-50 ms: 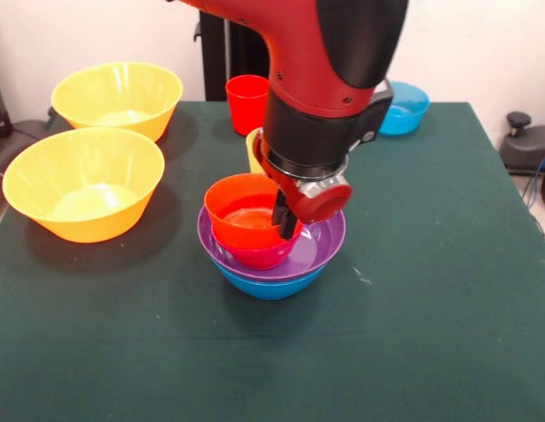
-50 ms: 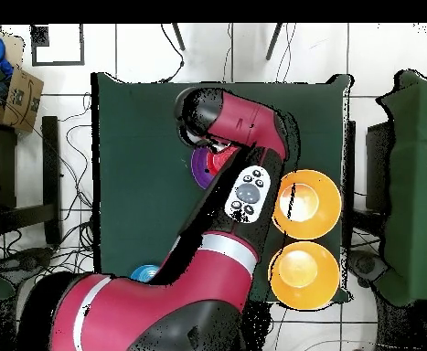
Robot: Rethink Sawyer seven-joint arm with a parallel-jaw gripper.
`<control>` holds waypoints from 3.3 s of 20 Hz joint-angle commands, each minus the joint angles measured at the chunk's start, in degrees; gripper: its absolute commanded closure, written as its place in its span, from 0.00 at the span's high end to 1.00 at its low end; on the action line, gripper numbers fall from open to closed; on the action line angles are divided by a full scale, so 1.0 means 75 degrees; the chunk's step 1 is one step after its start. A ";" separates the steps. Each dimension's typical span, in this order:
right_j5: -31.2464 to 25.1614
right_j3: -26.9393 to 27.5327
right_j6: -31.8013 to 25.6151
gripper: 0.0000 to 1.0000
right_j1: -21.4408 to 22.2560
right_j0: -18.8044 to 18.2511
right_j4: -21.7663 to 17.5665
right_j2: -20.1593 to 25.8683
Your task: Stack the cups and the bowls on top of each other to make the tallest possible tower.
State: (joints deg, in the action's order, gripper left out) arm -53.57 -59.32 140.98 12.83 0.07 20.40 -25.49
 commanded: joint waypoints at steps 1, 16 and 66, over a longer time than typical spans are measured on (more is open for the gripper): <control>-0.0579 0.0073 0.0296 0.00 -0.0205 -0.0122 -0.0303 0.0688; -0.0499 -0.0464 0.0322 0.00 0.0131 -0.0012 -0.0097 0.0942; 0.0468 -0.0562 -0.3611 1.00 0.1598 -0.2045 -0.2073 0.2120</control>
State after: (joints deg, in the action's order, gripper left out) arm -56.49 -59.67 127.45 28.46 -14.87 9.71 -20.36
